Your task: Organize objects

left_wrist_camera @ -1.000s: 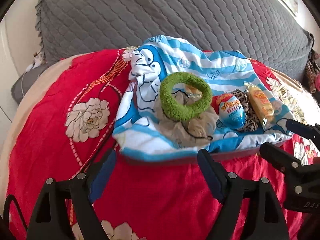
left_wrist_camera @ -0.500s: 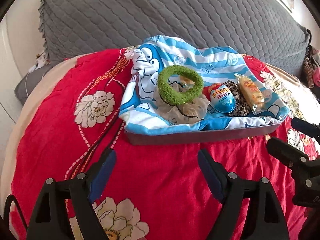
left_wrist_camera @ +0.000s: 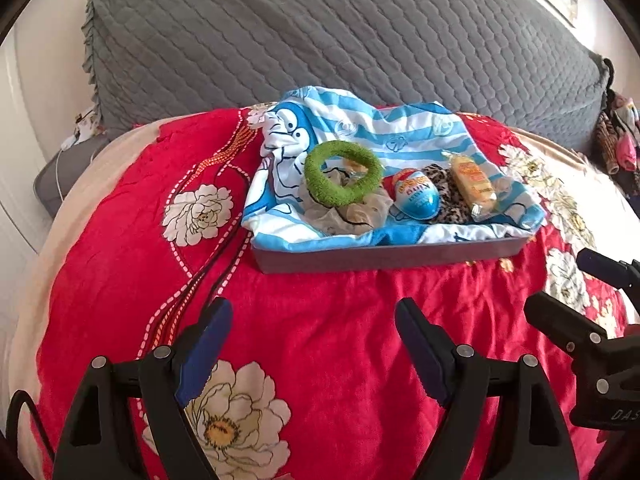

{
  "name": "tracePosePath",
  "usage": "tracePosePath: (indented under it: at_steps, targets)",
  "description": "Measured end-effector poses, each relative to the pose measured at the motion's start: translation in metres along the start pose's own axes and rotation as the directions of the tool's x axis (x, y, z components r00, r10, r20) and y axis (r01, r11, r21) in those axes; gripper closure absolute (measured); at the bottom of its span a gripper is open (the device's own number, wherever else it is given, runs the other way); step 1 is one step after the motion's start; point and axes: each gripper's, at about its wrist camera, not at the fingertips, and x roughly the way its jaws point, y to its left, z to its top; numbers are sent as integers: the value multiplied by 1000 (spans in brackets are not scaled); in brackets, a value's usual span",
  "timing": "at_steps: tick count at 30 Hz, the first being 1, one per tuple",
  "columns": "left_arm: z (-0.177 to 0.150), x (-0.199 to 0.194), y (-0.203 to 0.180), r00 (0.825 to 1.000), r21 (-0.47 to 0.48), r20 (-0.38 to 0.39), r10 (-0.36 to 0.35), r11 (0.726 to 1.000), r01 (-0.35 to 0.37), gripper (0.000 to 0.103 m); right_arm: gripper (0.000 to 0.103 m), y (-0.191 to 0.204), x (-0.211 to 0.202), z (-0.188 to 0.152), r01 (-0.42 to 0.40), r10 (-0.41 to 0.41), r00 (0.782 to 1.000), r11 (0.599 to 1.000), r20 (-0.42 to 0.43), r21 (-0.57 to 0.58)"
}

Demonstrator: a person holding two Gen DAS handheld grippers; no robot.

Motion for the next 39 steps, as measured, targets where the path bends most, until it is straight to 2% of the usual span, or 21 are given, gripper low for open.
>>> tracePosePath:
  at_steps: [19, 39]
  targets:
    - [-19, -56, -5, 999, 3, 39, -19, 1000, 19, 19, 4, 6, -58, -17, 18, -19, 998, 1000, 62, 17]
    - [-38, -78, -5, 999, 14, 40, -18, 1000, 17, 19, 2, 11, -80, -38, 49, -51, 995, 998, 83, 35]
